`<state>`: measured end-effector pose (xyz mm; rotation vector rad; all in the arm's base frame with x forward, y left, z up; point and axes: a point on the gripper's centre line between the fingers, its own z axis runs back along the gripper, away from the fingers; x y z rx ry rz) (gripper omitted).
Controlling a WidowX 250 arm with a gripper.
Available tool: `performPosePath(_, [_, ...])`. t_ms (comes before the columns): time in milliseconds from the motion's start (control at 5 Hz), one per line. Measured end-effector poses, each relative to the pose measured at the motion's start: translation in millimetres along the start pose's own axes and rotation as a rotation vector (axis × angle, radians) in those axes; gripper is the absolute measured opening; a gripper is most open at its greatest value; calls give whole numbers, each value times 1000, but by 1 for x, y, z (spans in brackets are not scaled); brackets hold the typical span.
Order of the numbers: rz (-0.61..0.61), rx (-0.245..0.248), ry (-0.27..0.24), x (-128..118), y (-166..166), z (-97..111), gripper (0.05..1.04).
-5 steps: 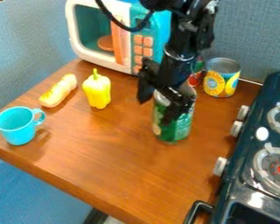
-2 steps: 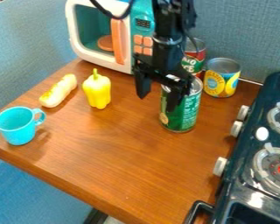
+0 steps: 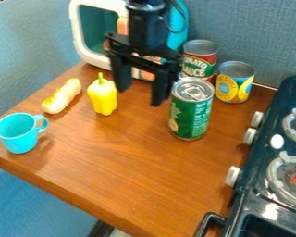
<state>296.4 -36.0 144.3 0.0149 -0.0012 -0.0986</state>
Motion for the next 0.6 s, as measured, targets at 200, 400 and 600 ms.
performPosePath(200, [-3,86,105,-26,16,-2,1001])
performPosePath(400, [1,147,205,-49,45,-20,1001])
performPosePath(600, [18,163,194,-55,66,-31,1001])
